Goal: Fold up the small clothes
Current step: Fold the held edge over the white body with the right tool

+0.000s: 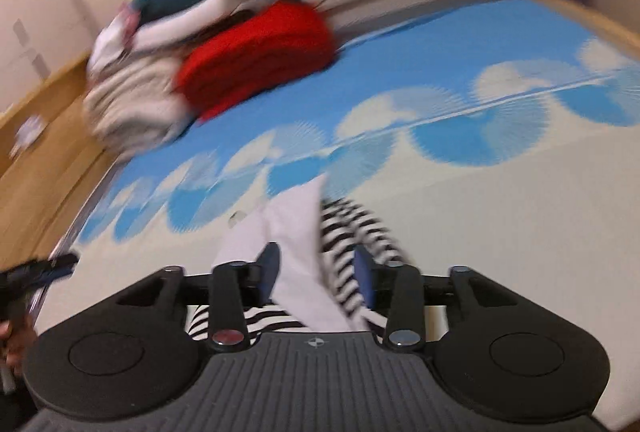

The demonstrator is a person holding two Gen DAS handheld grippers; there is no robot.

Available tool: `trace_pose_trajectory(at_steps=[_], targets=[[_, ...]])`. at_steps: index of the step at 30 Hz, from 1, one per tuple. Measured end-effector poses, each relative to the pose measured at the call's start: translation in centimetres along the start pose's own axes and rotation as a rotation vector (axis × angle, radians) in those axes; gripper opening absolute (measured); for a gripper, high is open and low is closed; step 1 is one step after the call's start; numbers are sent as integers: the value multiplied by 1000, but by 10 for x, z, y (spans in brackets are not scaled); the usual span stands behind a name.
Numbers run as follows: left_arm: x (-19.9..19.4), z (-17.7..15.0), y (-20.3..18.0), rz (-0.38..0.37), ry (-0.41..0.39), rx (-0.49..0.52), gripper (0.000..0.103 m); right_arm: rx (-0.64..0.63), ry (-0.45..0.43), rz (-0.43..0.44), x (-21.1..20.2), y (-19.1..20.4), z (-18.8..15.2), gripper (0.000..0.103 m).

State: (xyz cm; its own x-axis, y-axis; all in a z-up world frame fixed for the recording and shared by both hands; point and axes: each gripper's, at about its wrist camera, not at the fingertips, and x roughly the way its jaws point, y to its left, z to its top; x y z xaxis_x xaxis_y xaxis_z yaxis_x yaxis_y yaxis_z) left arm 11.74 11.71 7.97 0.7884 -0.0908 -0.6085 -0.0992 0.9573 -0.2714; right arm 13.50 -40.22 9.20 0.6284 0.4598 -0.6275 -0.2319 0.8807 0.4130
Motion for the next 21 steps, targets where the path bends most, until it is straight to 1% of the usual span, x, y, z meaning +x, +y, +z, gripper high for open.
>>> trace_pose_trajectory(at_steps=[2, 4, 5, 6, 7, 8, 9, 10, 11, 13, 14, 16, 17, 19, 20, 21], targets=[[3, -1, -2, -2, 12, -2, 83, -4, 59, 19, 34, 2, 0, 50], [7, -3, -6, -11, 29, -9, 83, 50, 141, 37, 64, -6, -8, 50], [9, -4, -8, -22, 40, -16, 83, 57, 223, 12, 79, -3, -8, 50], [14, -6, -11, -43, 63, -27, 83, 38, 255, -7, 90, 0, -10, 50], [19, -7, -13, -62, 86, -37, 83, 3, 265, -18, 95, 3, -13, 50], [25, -10, -17, -82, 113, -45, 83, -27, 281, -18, 97, 5, -16, 43], [30, -12, -21, -96, 133, -50, 83, -37, 287, 0, 97, 5, -18, 33], [37, -15, -27, -112, 160, -52, 83, -20, 282, 35, 93, 2, -17, 6], [43, -19, -33, -125, 185, -54, 84, -2, 262, 61, 83, 0, -15, 3], [57, -29, -46, -159, 247, -69, 86, 37, 166, 139, 51, -9, -9, 3], [63, -35, -52, -171, 274, -76, 86, 82, 103, 201, 31, -15, -5, 2], [75, -47, -66, -194, 328, -83, 86, 149, 9, 293, -3, -27, -6, 2], [80, -53, -73, -208, 348, -84, 86, 161, -22, 305, -15, -32, -7, 2], [88, -65, -88, -247, 389, -75, 86, 192, -49, 280, -36, -46, -14, 2], [92, -70, -95, -261, 406, -63, 86, 210, -40, 259, -39, -53, -18, 2], [96, -77, -103, -270, 423, -46, 86, 223, -14, 220, -41, -61, -22, 2]])
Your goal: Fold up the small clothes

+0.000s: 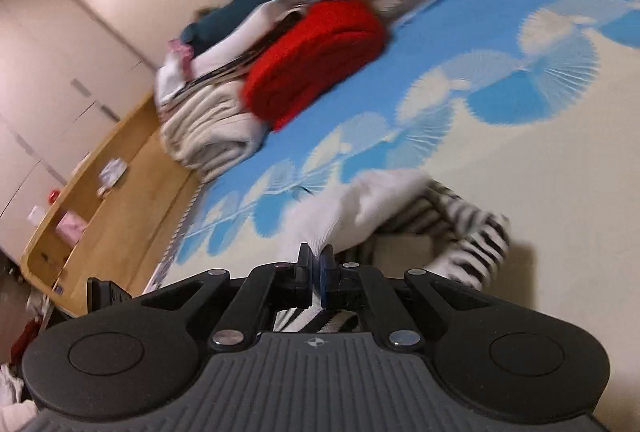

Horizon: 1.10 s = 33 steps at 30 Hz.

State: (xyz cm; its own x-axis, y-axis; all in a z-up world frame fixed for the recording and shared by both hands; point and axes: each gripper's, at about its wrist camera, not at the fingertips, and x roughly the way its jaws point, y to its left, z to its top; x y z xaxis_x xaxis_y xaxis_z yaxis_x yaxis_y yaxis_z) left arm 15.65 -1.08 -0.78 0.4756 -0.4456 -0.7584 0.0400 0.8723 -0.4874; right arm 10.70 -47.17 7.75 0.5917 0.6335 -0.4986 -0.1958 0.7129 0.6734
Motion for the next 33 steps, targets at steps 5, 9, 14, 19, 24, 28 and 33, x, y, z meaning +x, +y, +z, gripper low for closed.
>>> trace_pose_trajectory(at_steps=[5, 9, 14, 19, 24, 28, 33], targets=[[31, -13, -11, 68, 81, 89, 98, 26, 197, -249, 28, -31, -20, 2], [50, -19, -2, 201, 143, 113, 98, -53, 272, -332, 54, -22, -30, 2], [17, -12, -11, 62, -7, 126, 85, -184, 270, -292, 69, -2, -29, 3], [60, -38, -18, 221, 193, 323, 97, -369, 390, -391, 92, 10, -42, 3], [63, -28, -3, 253, 222, 272, 99, -207, 223, -292, 61, 8, -11, 9], [58, -24, 0, 234, 210, 265, 97, 23, 39, -230, 51, -16, 14, 26], [39, -11, 0, 163, 114, 205, 95, 140, 31, -259, 92, -34, 34, 43]])
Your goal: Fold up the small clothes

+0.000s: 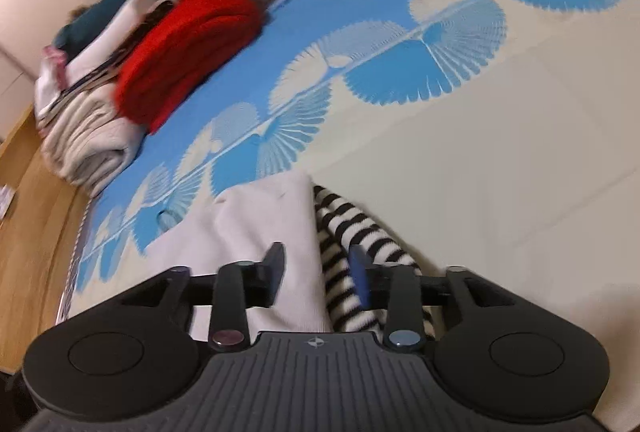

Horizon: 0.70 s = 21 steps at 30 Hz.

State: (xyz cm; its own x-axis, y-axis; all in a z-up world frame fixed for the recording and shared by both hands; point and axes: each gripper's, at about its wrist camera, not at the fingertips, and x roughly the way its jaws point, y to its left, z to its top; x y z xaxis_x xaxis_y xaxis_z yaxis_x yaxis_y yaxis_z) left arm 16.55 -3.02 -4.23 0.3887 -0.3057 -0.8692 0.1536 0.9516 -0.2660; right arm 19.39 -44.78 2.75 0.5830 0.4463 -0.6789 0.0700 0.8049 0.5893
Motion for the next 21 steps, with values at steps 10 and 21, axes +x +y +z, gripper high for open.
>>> trace_pose_trajectory(at_steps=[10, 21], targets=[[0, 1, -20, -47, -20, -13, 95, 97, -27, 36, 49, 17, 15, 3], [10, -6, -20, -8, 48, 13, 95, 44, -30, -241, 51, -2, 19, 3]])
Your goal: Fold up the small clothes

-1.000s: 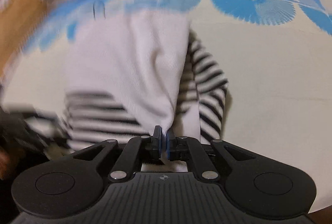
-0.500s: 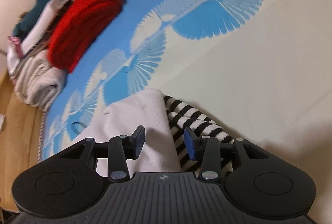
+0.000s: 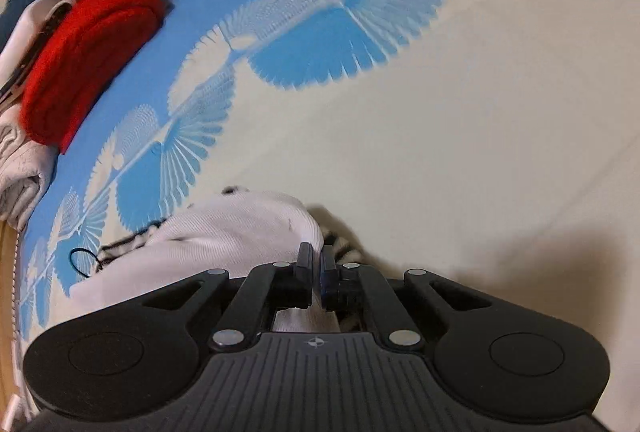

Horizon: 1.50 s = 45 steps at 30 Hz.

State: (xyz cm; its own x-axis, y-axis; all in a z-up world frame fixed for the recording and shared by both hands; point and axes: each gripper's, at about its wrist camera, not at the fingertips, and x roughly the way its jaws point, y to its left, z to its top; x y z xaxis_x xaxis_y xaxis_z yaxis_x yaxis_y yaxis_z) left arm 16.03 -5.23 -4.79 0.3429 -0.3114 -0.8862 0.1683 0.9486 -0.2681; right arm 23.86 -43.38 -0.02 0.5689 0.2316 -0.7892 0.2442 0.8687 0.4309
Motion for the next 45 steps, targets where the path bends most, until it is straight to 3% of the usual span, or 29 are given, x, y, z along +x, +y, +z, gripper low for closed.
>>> trace_pose_trajectory(at_steps=[3, 5, 7, 8, 13, 15, 16, 19, 21, 25, 27, 30, 34, 36, 39, 43, 45], targets=[[-9, 2, 6, -49, -36, -46, 95, -8, -66, 94, -22, 1, 2, 8], [-18, 3, 5, -92, -81, -48, 95, -2, -63, 165, -37, -4, 1, 39], [-21, 3, 3, -117, -95, -45, 95, -34, -19, 194, -44, -8, -5, 55], [-20, 4, 1, -121, -92, -41, 95, -61, 13, 197, -44, -10, -9, 55], [-6, 0, -4, -72, -29, -15, 95, -195, 193, 227, -42, -17, -41, 53], [-3, -1, -4, -65, -10, -14, 95, -255, 216, 238, -48, -18, -52, 7], [-3, -1, -3, -68, -9, -18, 95, -251, 198, 243, -53, -21, -54, 1], [-8, -1, -1, -94, -24, -21, 95, -85, 54, 305, -85, -46, -41, 0], [-7, -4, -4, -103, -10, 12, 95, -46, 42, 296, -92, -57, -41, 0], [19, -19, -17, 17, 133, 154, 97, -150, 186, 108, -64, -54, -60, 0], [17, -18, -19, 16, 132, 158, 96, -210, 209, 63, -56, -45, -67, 0], [2, -13, -18, -9, 82, 145, 95, -325, 154, 25, -61, -24, -72, 1], [-16, -7, -7, -57, 17, 82, 95, -359, 13, -19, -86, -18, -66, 8], [-21, -3, -1, -62, -16, 41, 95, -383, -85, 25, -105, -14, -64, 10], [-26, 2, 5, -70, -59, -29, 95, -445, -132, 208, -123, -2, -74, 10], [-30, 11, 11, -68, -109, -77, 95, -631, -62, 393, -119, 29, -107, 10], [-32, 14, 12, -63, -129, -89, 95, -707, 24, 366, -100, 38, -122, 10]])
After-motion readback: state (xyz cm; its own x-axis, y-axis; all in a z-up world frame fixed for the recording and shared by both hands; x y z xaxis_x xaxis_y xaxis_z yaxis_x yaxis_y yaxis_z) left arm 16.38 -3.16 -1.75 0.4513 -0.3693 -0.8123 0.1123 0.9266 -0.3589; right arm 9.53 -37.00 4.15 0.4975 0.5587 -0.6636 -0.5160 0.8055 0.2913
